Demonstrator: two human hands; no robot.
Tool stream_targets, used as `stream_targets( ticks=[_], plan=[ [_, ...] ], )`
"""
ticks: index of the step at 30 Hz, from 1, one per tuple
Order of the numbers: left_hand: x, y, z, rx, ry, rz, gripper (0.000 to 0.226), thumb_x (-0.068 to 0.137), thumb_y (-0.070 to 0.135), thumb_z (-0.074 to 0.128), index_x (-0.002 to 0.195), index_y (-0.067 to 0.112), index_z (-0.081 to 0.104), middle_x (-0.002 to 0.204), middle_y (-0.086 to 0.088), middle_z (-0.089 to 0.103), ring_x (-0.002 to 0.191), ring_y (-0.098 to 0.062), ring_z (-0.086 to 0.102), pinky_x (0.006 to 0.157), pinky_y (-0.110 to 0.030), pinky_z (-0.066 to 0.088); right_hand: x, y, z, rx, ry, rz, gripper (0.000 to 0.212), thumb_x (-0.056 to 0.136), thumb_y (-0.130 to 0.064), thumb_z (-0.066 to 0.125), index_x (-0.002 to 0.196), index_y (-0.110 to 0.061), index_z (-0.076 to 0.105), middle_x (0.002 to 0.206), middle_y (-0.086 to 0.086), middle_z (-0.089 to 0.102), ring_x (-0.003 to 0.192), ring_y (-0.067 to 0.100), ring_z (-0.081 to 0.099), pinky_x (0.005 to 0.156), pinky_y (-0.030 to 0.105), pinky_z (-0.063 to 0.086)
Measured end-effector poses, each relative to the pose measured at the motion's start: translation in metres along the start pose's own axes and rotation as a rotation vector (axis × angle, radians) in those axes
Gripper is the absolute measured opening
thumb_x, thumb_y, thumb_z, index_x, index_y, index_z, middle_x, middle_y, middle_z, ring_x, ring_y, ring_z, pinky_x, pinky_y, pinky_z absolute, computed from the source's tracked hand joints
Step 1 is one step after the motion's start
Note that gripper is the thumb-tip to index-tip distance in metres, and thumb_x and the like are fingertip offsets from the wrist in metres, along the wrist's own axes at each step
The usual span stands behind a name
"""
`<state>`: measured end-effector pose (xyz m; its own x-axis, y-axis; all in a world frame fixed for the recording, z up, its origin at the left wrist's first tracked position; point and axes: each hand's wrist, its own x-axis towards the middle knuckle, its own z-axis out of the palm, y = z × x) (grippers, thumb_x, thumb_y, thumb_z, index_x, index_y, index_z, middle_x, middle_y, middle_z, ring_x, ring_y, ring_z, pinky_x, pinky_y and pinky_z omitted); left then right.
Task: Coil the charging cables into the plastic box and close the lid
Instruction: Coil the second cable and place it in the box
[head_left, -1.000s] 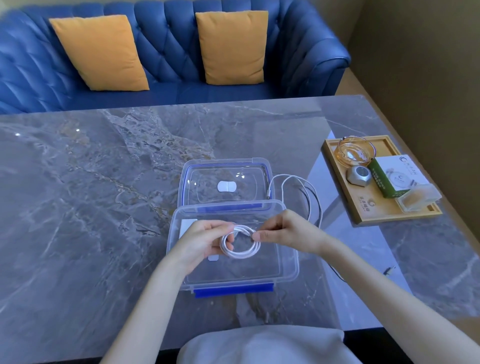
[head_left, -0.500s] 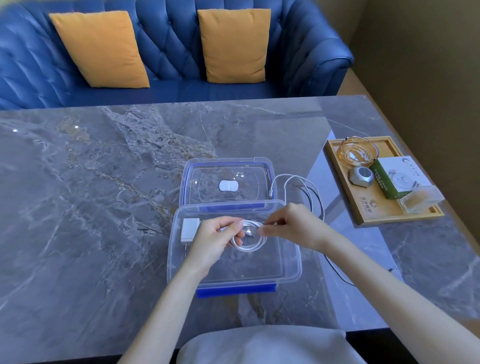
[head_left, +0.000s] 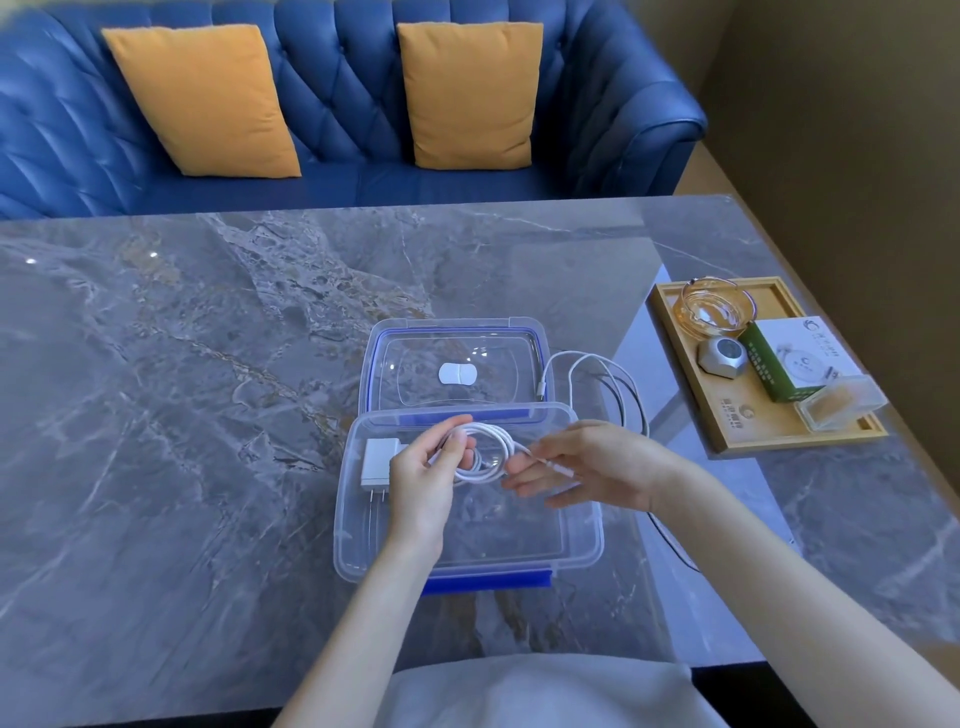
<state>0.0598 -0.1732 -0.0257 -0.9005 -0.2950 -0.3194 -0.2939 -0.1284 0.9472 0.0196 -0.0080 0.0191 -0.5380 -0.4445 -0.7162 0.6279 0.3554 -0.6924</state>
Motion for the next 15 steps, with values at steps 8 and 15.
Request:
stream_targets(
  ticks=[8,15],
  plan=[
    [-0.006,-0.001,0.013,-0.095,0.048,0.021,0.017,0.091,0.012,0.053,0.097,0.018,0.068,0.076,0.005,0.065,0.066,-0.001,0.061,0.071,-0.016,0.050,0.001,0.005,-0.001,0.448,0.021,-0.004,0.012,0.085,-0.002,0.058,0.086,0.001,0.069,0.059,0.004,0.067,0.052,0.007,0.063,0.052,0.018,0.055],
    [-0.017,-0.008,0.026,0.004,0.051,0.067,0.015,0.090,0.015,0.054,0.092,0.027,0.062,0.093,0.002,0.068,0.094,-0.017,0.065,0.090,-0.042,0.051,0.013,0.009,0.012,0.567,0.329,-0.175,0.009,0.081,0.000,0.062,0.078,0.006,0.067,0.059,0.013,0.072,0.056,0.018,0.071,0.059,0.023,0.060]
  ],
)
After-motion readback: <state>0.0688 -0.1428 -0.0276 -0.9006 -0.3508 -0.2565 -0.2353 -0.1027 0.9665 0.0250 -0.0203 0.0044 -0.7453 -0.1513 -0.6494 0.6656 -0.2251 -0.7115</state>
